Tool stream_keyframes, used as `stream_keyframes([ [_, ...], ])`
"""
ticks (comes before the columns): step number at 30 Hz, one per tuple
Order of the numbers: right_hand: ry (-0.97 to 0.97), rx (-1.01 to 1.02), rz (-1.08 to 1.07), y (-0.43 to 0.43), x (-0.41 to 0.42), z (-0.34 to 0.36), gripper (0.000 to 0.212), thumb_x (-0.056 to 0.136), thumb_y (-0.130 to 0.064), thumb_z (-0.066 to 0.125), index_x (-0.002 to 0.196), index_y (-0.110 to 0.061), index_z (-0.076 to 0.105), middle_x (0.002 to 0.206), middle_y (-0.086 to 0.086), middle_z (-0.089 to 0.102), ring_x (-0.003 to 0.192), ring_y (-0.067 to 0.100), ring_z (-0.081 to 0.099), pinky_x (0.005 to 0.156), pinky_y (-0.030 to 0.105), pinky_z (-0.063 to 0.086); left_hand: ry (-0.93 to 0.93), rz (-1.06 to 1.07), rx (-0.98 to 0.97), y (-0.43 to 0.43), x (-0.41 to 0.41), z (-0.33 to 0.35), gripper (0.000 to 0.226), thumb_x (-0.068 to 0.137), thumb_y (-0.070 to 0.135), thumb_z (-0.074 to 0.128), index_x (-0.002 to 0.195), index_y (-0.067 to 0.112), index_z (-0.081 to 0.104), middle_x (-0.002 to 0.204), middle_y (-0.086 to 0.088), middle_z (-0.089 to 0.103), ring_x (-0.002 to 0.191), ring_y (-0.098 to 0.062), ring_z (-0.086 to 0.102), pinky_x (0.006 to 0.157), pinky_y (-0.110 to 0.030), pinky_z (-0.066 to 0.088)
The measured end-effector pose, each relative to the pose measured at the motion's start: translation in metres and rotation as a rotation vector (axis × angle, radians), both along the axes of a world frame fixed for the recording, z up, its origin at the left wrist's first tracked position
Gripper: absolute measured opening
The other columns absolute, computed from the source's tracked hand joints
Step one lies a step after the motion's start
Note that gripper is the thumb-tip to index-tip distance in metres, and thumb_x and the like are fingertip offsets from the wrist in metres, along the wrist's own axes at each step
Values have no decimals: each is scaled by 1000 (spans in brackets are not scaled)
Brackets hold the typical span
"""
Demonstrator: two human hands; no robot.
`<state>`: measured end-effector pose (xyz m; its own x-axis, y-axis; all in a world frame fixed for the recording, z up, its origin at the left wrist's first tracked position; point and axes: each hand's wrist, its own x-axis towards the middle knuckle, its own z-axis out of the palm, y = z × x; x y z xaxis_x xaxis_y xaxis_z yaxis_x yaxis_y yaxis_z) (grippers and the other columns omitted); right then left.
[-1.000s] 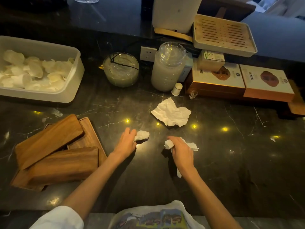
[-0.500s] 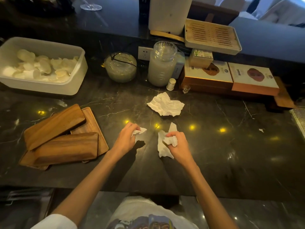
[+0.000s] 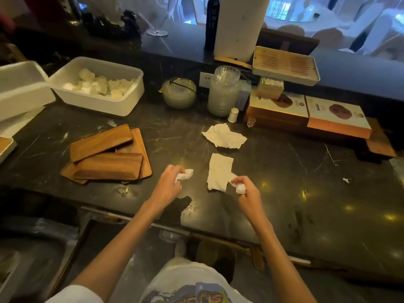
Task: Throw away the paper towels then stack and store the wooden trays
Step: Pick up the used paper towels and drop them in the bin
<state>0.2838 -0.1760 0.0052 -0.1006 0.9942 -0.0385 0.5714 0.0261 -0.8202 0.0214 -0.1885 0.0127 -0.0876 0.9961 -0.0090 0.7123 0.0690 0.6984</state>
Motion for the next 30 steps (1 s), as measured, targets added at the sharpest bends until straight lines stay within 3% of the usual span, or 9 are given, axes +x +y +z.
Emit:
stream_keyframes([
  [2,-17,39,2,-21,12,0,38,86,8,48,94,-29,53,102,-8,57,100,10,56,79,22,49,9,10,-4,-24,15,2,31,81,-11,48,100,8,61,101,-4,49,92,-24,54,77,-29,39],
  [6,18,-20,65,-74,43,-14,35,82,-13,53,98,-41,41,106,-16,39,103,5,43,81,21,43,-23,-6,-44,-83,56,-5,26,85,-4,51,104,10,60,105,0,46,93,-17,52,81,-26,38],
  [11,-182,-103,134,-136,67,-45,44,86,1,44,116,-30,35,114,-12,23,110,10,29,103,26,29,-79,-29,-239,-165,98,-17,29,88,5,52,116,10,52,119,-1,38,107,-18,46,96,-28,36],
  [13,-255,-113,107,-167,77,-53,45,87,9,43,122,-20,38,120,-3,26,113,19,34,105,29,29,-72,-85,-355,-193,109,-21,30,91,8,49,120,10,47,124,-5,34,117,-22,40,104,-30,31],
  [16,-306,-98,86,-212,101,-59,52,83,10,55,126,-17,42,126,4,32,113,20,41,105,32,40,-32,-220,-469,-215,117,-26,30,96,13,44,126,14,40,132,-6,29,125,-22,33,113,-38,28],
  [19,-256,-91,16,-250,120,-59,43,87,6,56,123,-18,56,127,3,48,111,17,52,96,19,42,-20,-349,-517,-225,127,-33,42,96,5,43,136,14,33,138,-8,23,129,-24,29,115,-39,27],
  [22,-254,-85,-103,-280,127,-57,34,90,-10,62,123,-22,61,119,3,62,104,18,61,87,15,40,-60,-441,-521,-237,137,-44,50,96,2,48,142,15,35,141,-5,26,128,-21,35,112,-35,34],
  [24,-314,-181,-148,-293,128,-61,41,88,-17,68,127,-23,59,120,5,63,105,23,62,88,25,48,-44,-417,-463,-245,141,-59,43,94,6,54,136,12,47,137,-5,40,123,-19,43,104,-28,35],
  [30,-446,-370,-92,-298,106,-115,57,86,-6,67,137,-18,46,128,10,51,115,28,55,93,36,50,-45,-348,-468,-249,140,-143,20,87,9,65,107,6,67,108,-13,62,100,-28,61,78,-26,39],
])
